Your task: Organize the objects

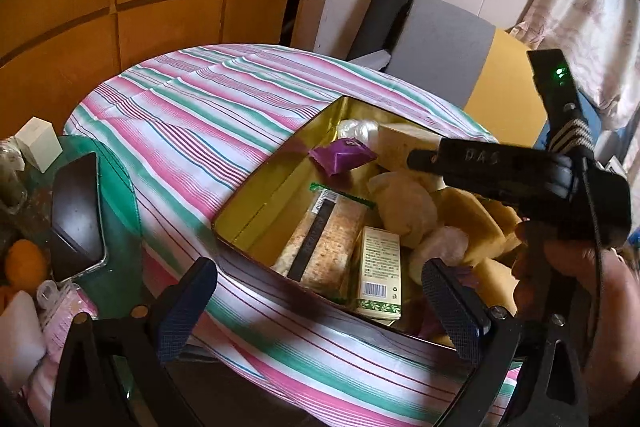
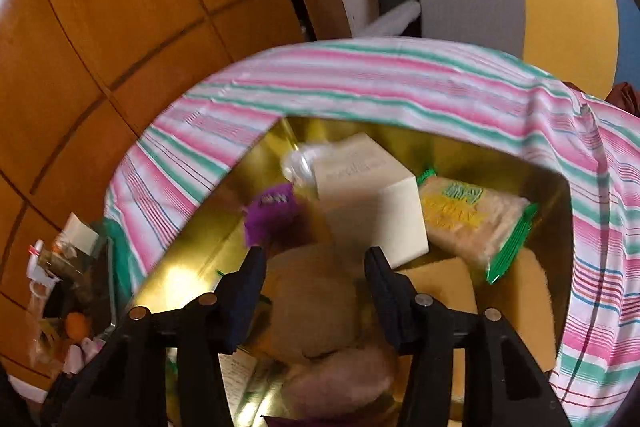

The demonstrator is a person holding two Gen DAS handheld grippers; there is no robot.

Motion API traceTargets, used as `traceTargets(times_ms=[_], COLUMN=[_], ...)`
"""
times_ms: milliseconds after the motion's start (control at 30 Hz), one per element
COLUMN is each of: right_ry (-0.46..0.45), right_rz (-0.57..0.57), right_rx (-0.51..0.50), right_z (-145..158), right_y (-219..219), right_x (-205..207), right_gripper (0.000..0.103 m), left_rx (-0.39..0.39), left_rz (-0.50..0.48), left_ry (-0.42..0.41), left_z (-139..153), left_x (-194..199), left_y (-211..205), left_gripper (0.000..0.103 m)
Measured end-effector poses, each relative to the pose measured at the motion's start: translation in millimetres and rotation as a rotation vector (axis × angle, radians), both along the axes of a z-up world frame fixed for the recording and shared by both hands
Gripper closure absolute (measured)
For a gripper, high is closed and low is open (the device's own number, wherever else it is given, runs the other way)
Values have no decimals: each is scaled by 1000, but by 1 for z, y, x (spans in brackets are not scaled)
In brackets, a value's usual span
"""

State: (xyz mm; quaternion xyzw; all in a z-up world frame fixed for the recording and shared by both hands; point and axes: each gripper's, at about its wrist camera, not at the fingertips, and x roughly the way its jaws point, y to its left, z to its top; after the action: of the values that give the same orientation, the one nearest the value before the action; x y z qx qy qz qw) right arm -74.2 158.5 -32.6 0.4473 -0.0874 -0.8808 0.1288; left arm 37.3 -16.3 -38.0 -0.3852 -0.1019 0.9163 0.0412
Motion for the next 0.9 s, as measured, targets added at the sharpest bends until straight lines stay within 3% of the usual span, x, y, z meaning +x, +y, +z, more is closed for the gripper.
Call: traceTargets(times_ms=[100, 267, 600, 733, 900], right_ry=[27, 71, 50, 55, 69], right_rz=[2, -47, -164, -180, -214], right_rx=[-49, -12, 165, 186, 233], right_z=[7, 23, 31, 33, 38], right_y=[6, 16, 30, 29, 24], right_x=[17, 50, 85, 96, 105], right_gripper=[51, 45, 41, 31, 30], left_rx=[-23, -48, -81, -93, -153], left_rz=[17, 21, 67, 46, 34], left_ry=[2, -19, -30, -20, 1], left_z=[1, -1, 3, 11, 18], left_x=[2, 0, -5, -6, -4], left_y=[-1, 3, 6, 7, 12], left_gripper=[0, 0, 0, 0, 0])
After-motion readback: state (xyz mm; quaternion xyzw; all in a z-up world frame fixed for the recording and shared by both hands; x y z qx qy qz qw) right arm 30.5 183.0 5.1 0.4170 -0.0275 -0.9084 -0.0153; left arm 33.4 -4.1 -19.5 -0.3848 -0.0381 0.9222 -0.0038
